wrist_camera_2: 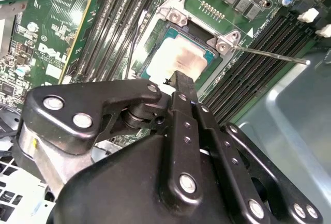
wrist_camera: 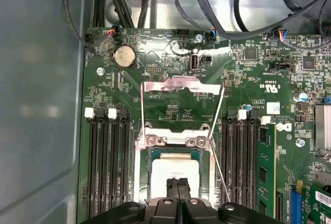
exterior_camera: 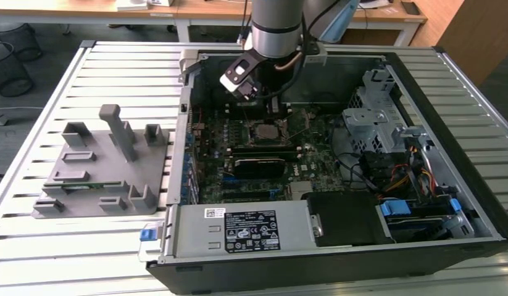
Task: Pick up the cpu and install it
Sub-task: 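Close the cpu cover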
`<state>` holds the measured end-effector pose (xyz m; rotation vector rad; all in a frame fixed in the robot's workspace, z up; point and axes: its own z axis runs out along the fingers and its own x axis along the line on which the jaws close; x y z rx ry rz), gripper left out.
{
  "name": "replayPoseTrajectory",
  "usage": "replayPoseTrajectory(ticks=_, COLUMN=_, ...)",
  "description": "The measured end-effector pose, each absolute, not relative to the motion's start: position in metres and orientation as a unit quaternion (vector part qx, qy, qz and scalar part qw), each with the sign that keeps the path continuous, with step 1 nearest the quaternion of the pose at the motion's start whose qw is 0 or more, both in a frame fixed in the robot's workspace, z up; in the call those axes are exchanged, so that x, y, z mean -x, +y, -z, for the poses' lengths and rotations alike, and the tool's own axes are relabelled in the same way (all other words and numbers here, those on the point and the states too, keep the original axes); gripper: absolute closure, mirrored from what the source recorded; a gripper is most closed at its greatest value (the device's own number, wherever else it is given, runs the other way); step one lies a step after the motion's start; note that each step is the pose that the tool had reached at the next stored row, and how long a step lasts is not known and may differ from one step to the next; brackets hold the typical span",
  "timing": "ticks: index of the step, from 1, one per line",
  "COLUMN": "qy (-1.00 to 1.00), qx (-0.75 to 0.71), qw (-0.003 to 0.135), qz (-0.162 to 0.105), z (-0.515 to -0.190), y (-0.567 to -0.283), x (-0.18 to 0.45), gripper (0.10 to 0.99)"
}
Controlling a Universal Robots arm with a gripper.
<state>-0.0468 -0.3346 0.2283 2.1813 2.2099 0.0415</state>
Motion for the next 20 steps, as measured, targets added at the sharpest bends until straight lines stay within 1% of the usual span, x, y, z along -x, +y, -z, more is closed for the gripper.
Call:
replayPoseTrajectory(ticks=12, qy=0.712, qx=-0.702, qw=0.018, qz=-0.013, z=-0.242, y=-0.335, x=0.047, gripper=0.98)
replayPoseTrajectory(ticks=20, qy=0.712, qx=-0.702, qw=0.018, qz=-0.014, z=-0.242, y=-0.341, x=0.047, gripper=0.98)
